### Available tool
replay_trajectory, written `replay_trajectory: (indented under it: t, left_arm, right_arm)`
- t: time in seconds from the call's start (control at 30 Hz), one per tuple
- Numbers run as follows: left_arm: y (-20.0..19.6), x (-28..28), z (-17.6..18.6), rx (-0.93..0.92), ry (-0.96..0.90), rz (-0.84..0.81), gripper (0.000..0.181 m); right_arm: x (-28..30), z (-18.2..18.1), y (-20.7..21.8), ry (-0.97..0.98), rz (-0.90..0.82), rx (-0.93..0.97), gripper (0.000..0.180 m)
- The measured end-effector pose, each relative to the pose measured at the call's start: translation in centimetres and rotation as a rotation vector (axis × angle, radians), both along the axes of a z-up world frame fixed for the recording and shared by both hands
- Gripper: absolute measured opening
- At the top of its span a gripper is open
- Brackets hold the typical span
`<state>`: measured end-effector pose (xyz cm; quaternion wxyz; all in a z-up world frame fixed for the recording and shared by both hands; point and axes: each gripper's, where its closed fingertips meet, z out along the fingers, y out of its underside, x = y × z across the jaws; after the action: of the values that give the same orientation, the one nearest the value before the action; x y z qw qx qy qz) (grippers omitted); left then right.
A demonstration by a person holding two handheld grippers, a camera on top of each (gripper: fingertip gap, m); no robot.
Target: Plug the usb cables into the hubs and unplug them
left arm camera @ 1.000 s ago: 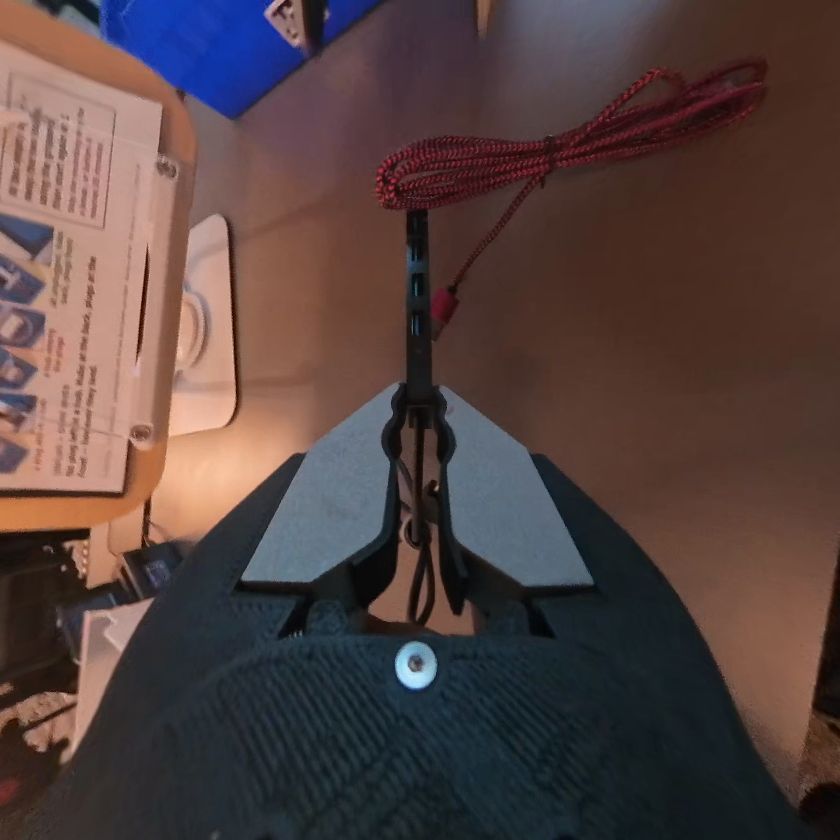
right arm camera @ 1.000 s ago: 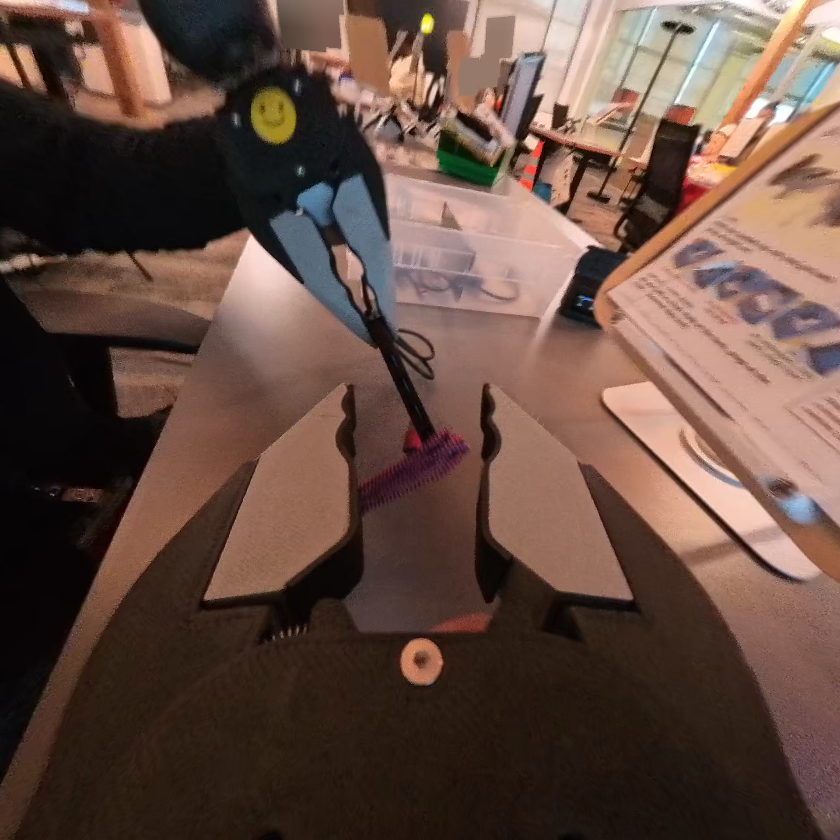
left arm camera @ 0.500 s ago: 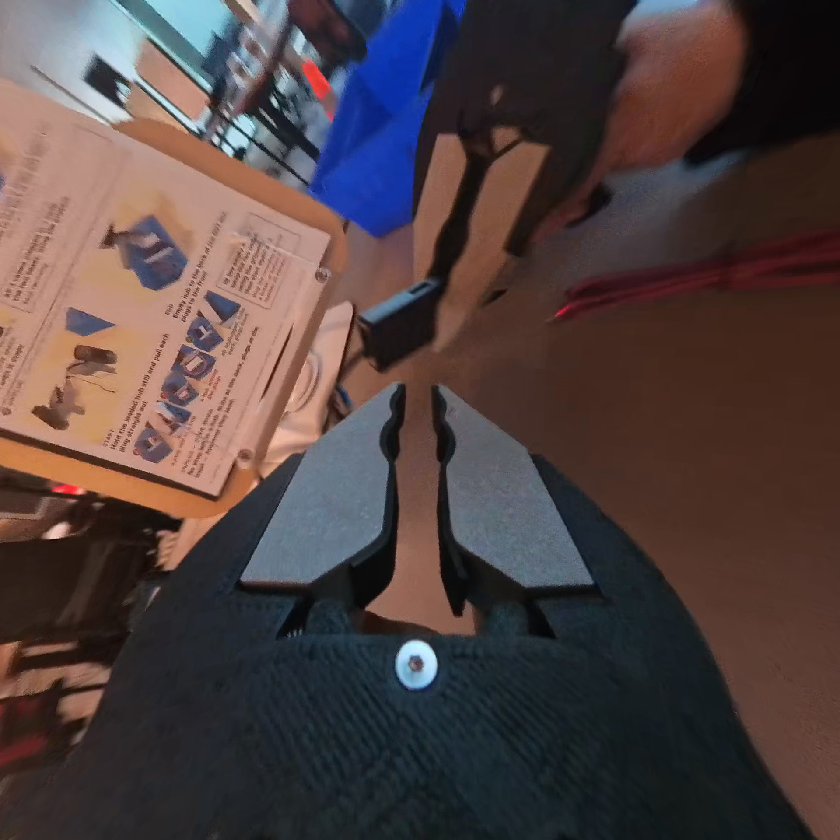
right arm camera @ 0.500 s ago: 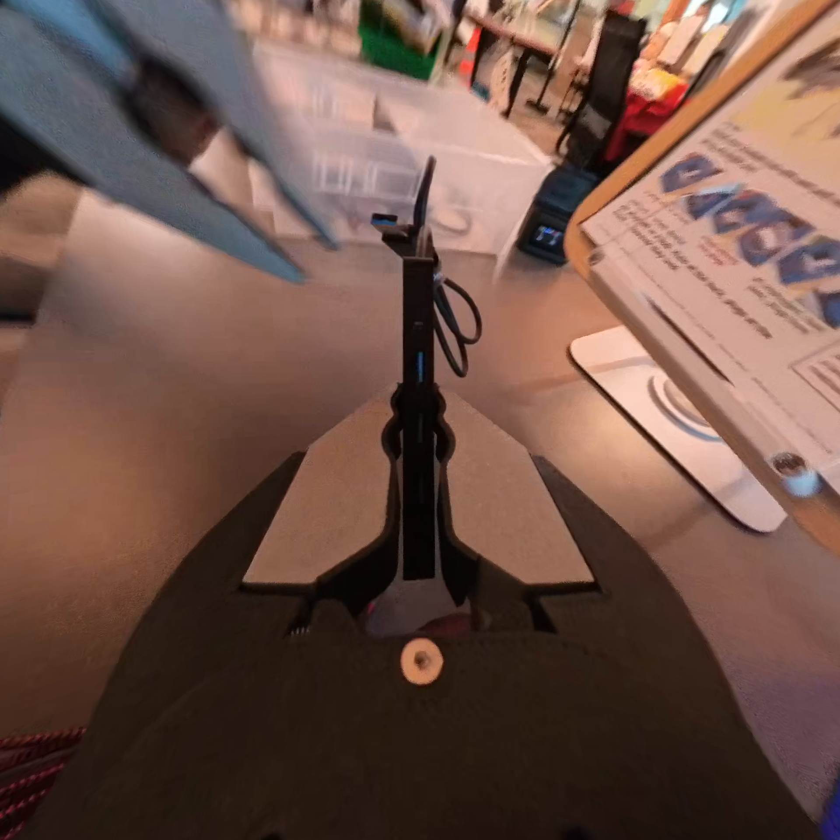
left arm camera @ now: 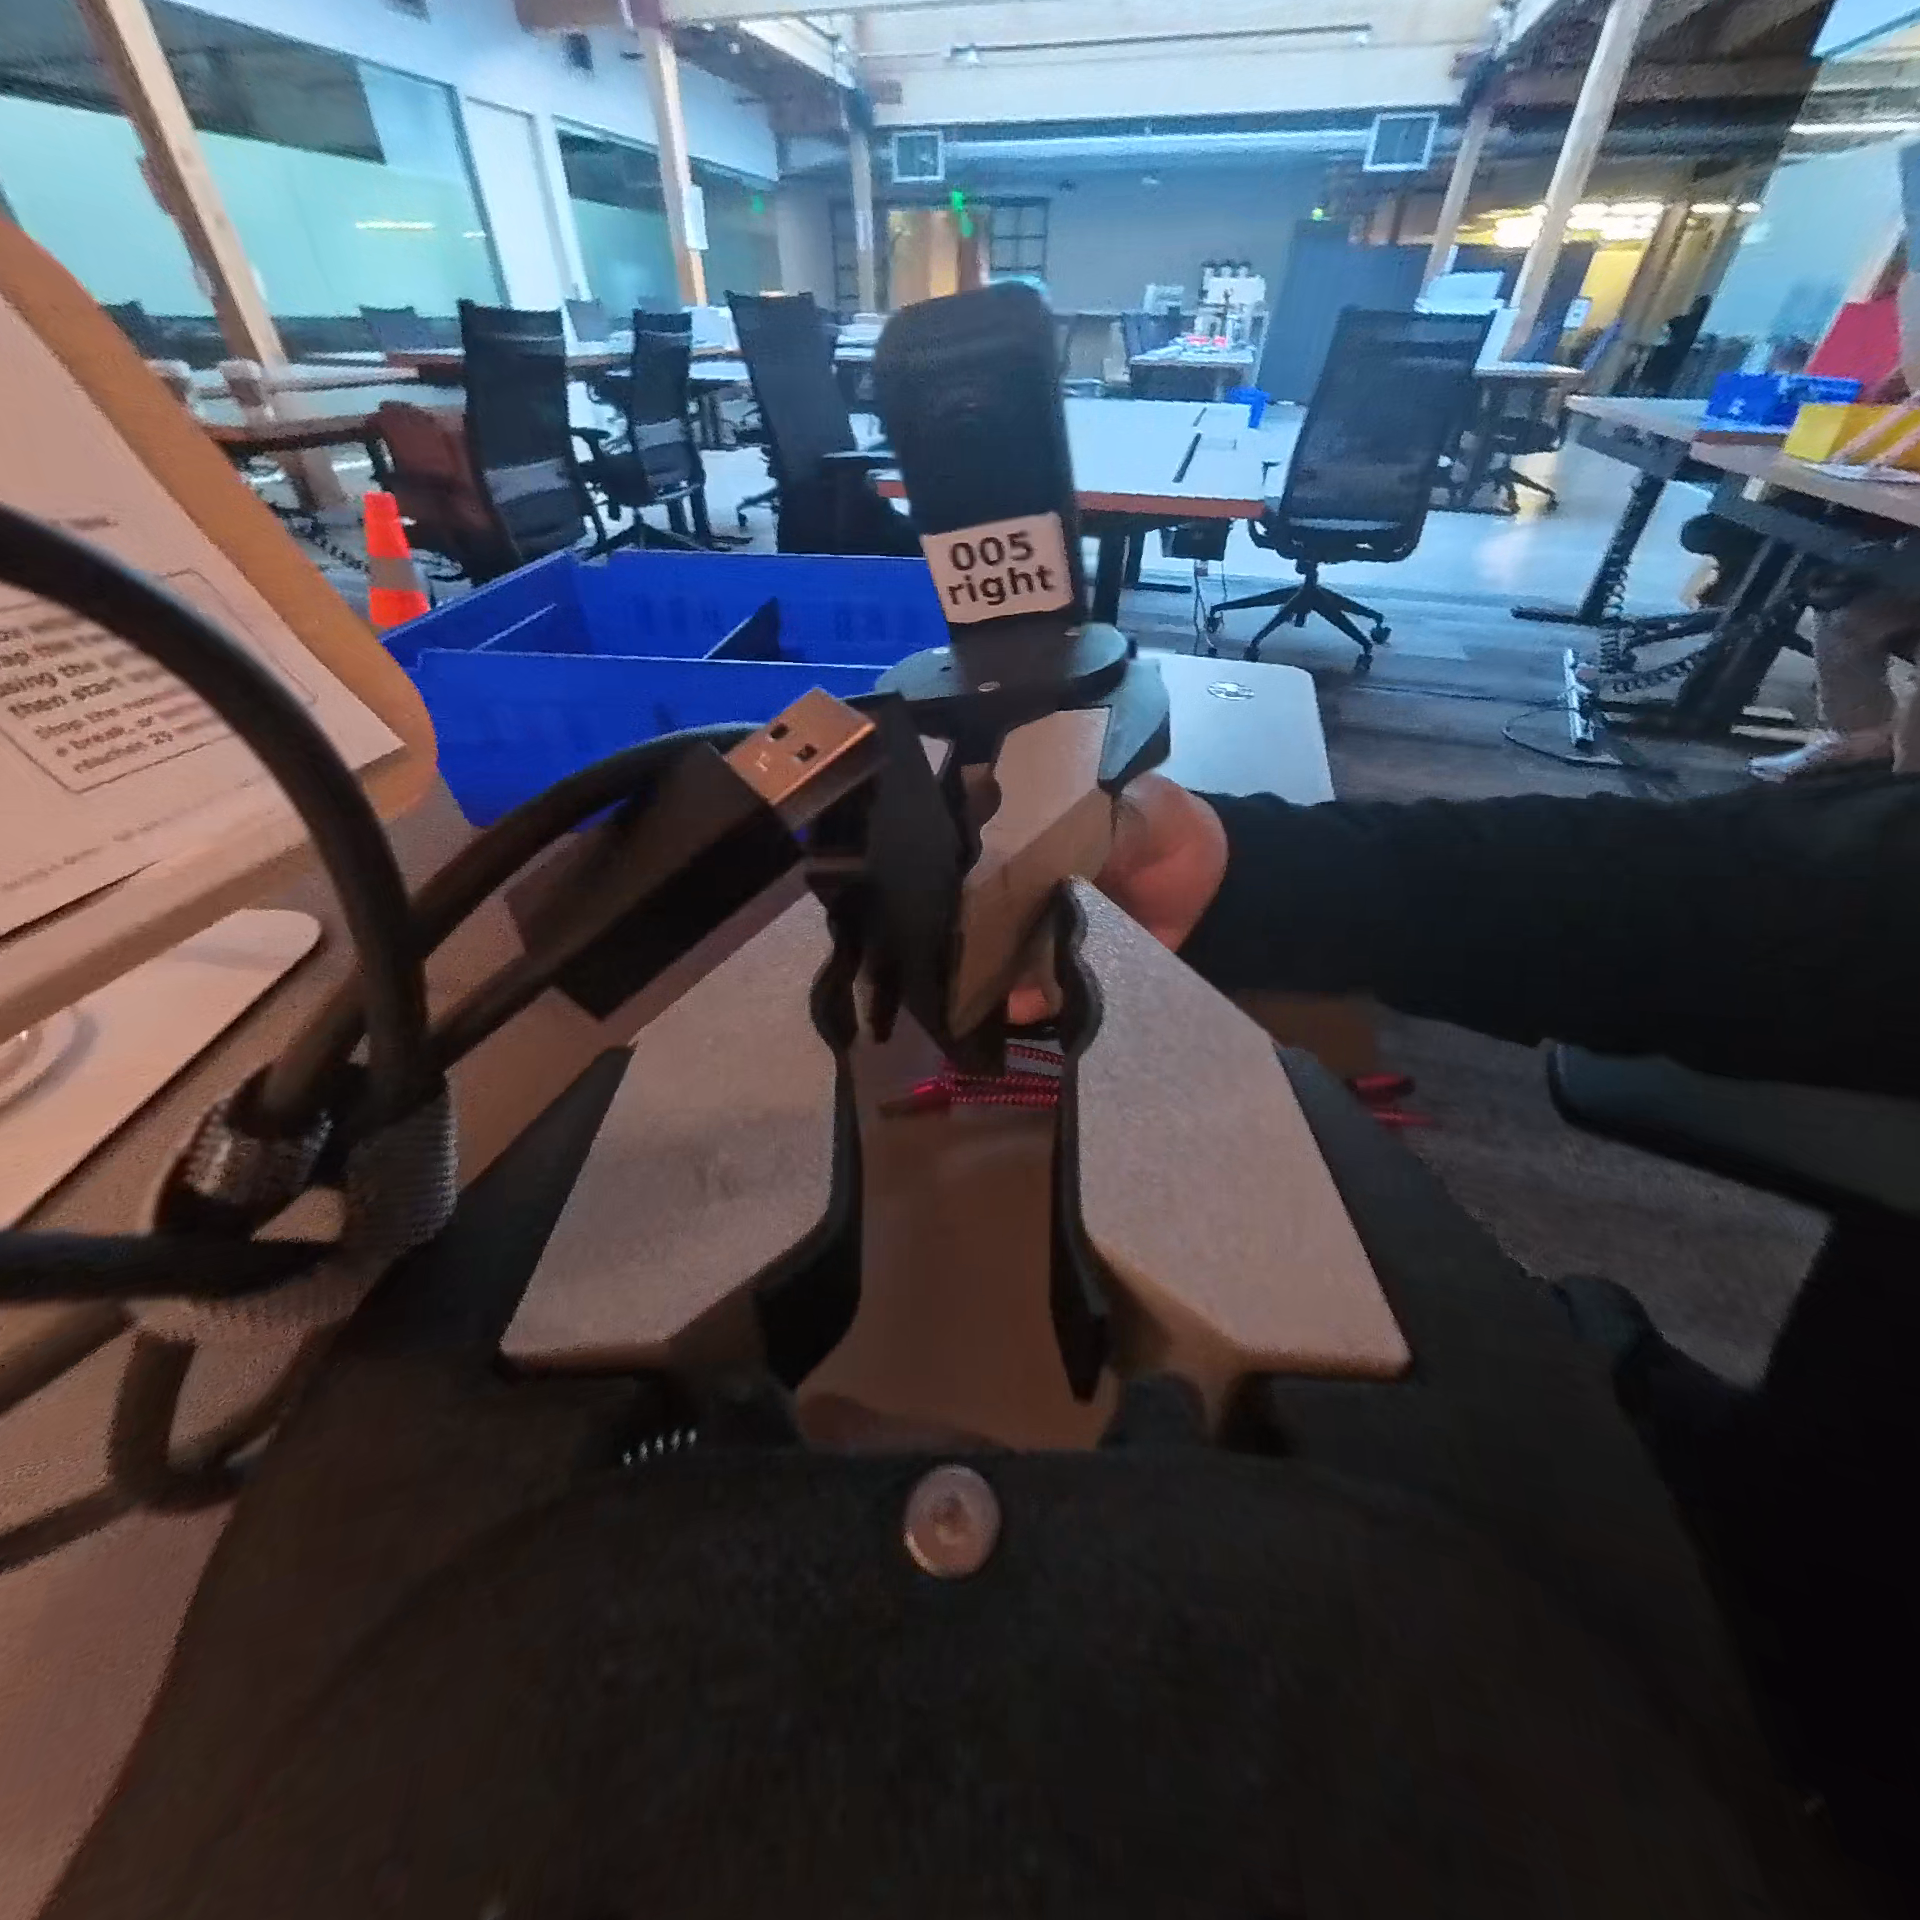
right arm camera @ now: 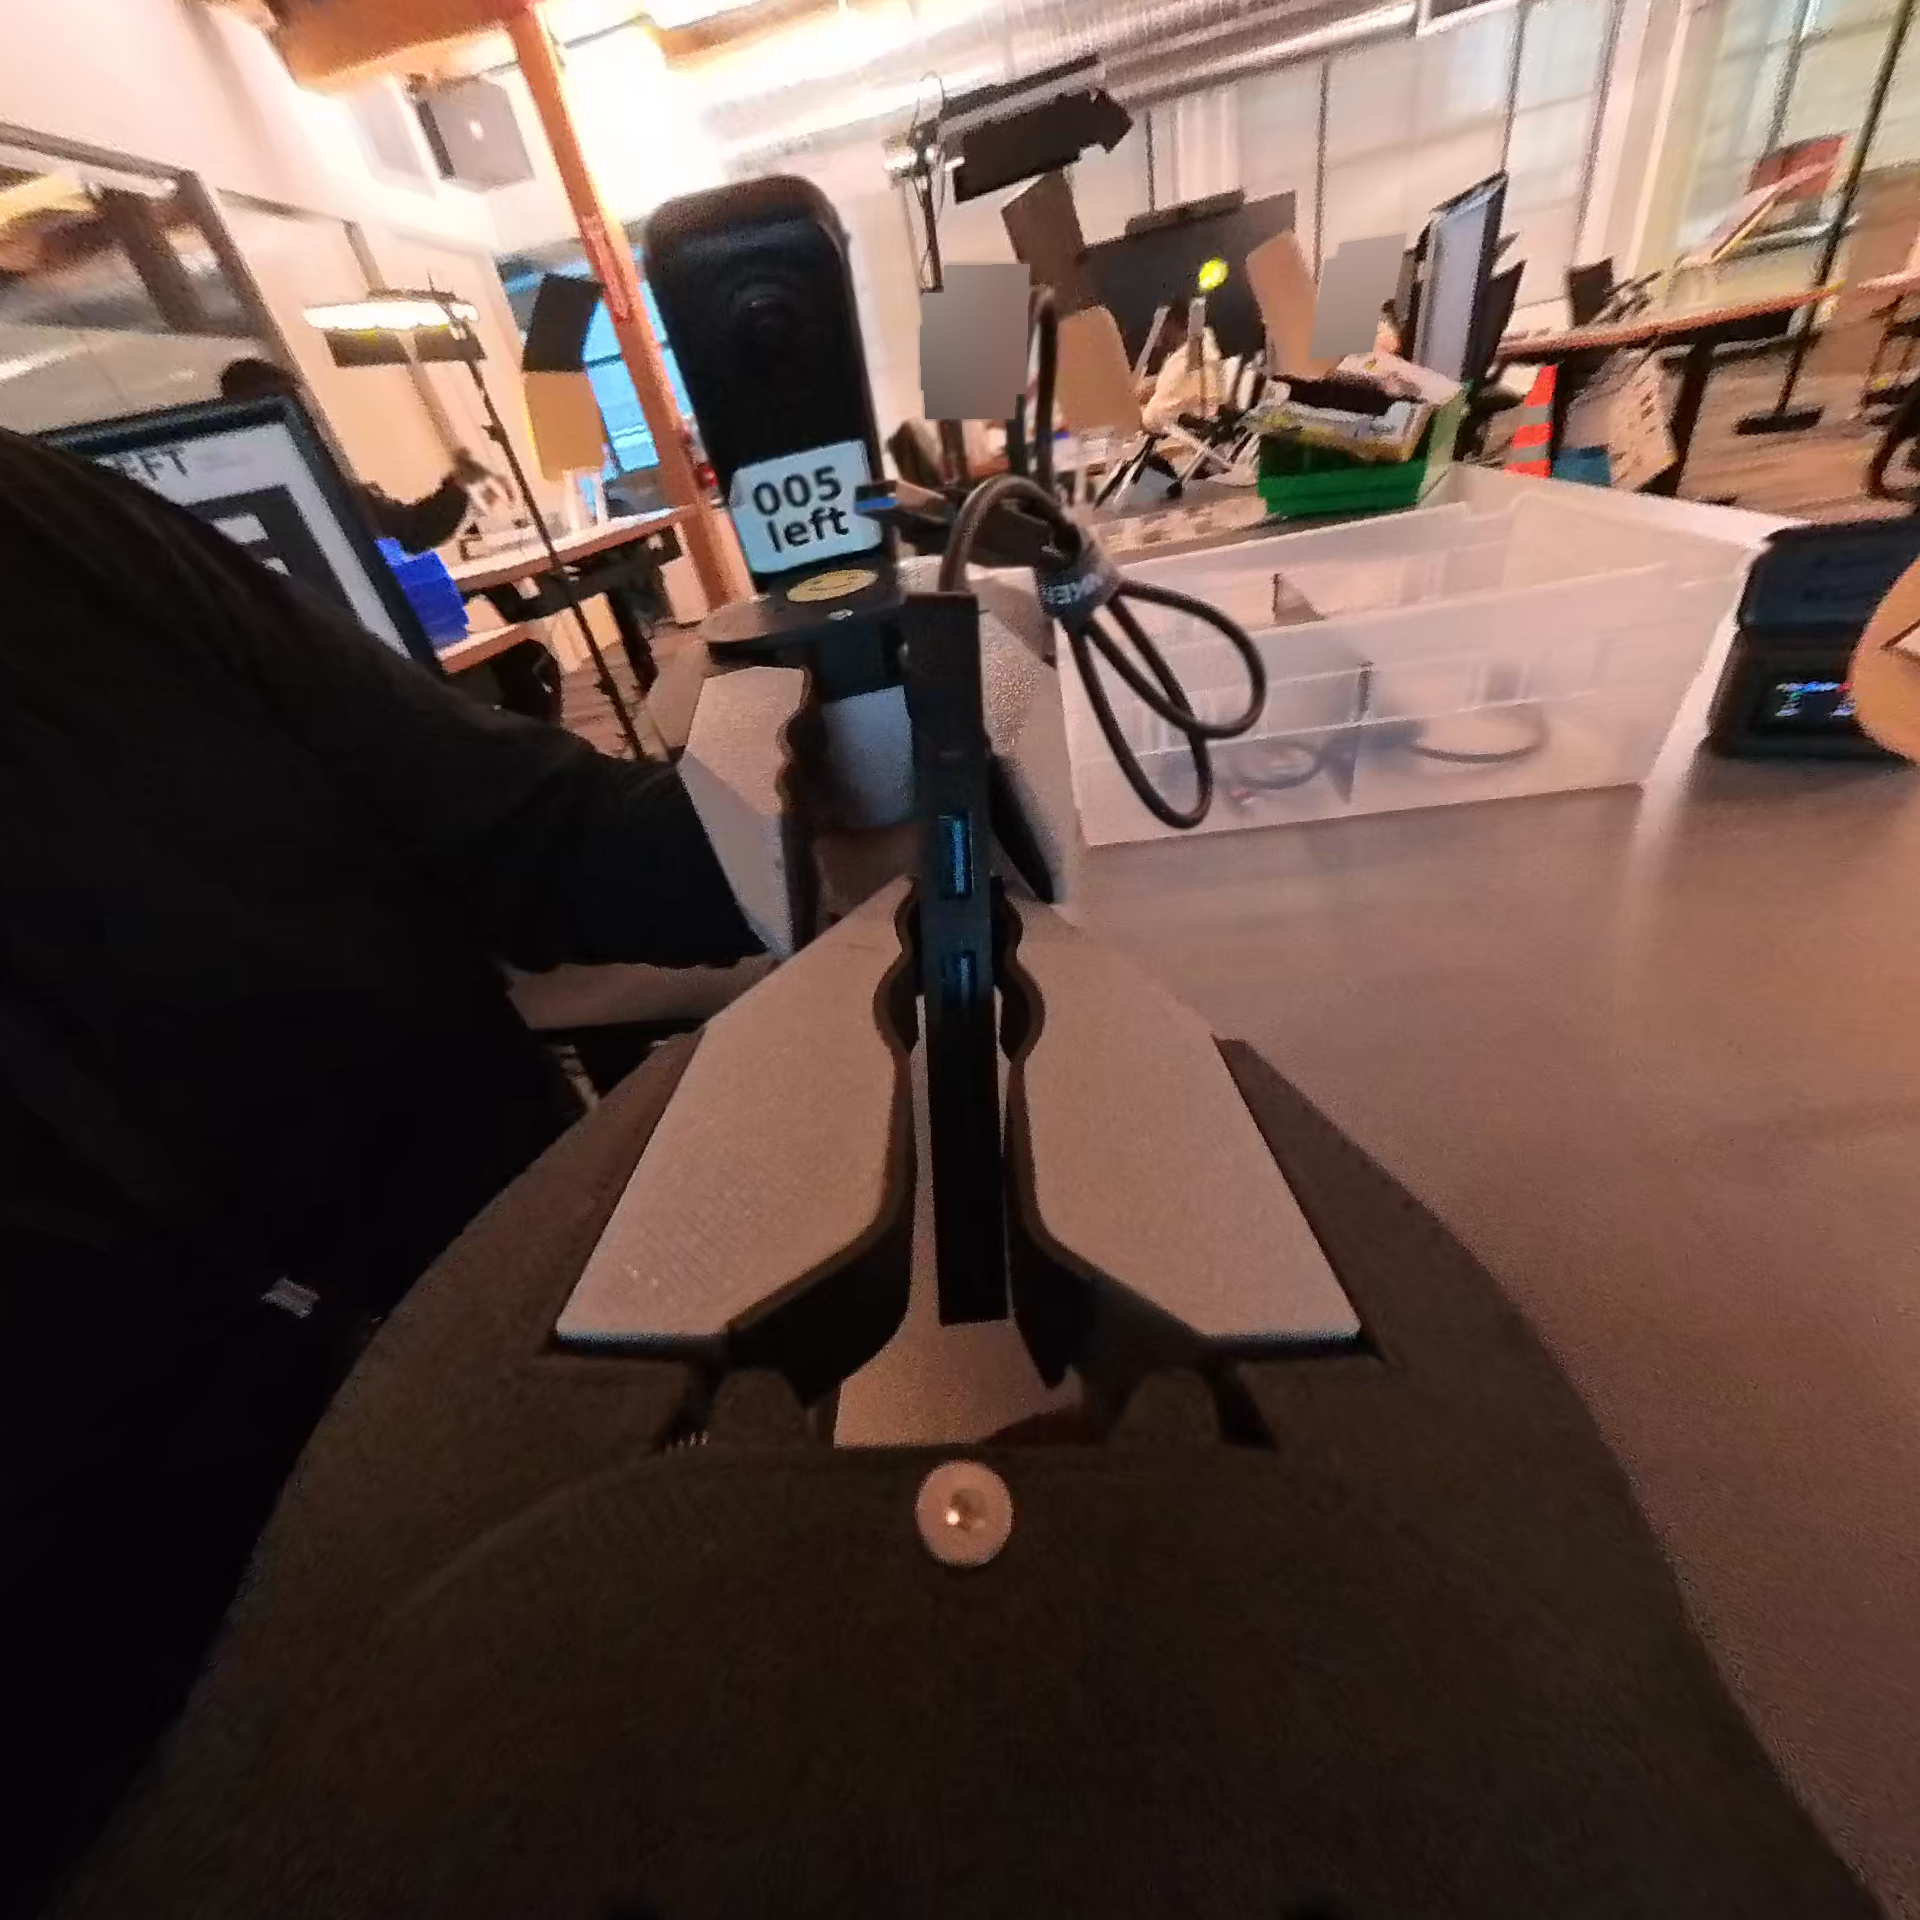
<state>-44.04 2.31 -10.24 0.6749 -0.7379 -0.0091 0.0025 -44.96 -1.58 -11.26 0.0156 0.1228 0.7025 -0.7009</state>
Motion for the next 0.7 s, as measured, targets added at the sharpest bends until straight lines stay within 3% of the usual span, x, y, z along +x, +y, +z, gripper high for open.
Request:
replay_trajectory:
  t: [0.2, 0.27, 0.43, 0.53, 0.7]
  left_arm:
    - [-0.8, 0.4, -1.1, 0.016, 0.072, -0.145, 0.023]
    - [-1.3, 0.5, -1.1, 0.046, 0.082, -0.181, 0.016]
    - [-2.1, 0.6, -0.7, 0.119, 0.044, -0.221, 0.017]
    - [-2.9, 0.9, -0.2, 0.154, 0.132, -0.218, 0.017]
    - [-3.5, 1.6, -0.7, 0.139, 0.175, -0.237, 0.009]
  right_arm:
    - [0.2, -1.3, 0.6, 0.023, -0.046, 0.124, 0.009]
    - [-0.1, -1.2, 1.0, -0.016, -0.064, 0.087, 0.021]
    - [0.9, -0.7, -0.1, -0.085, 0.06, -0.007, 0.008]
    - [1.3, -0.2, -0.8, -0.13, 0.127, -0.062, 0.008]
    - [1.8, -1.2, -0.2, -0.026, 0.103, 0.046, 0.029]
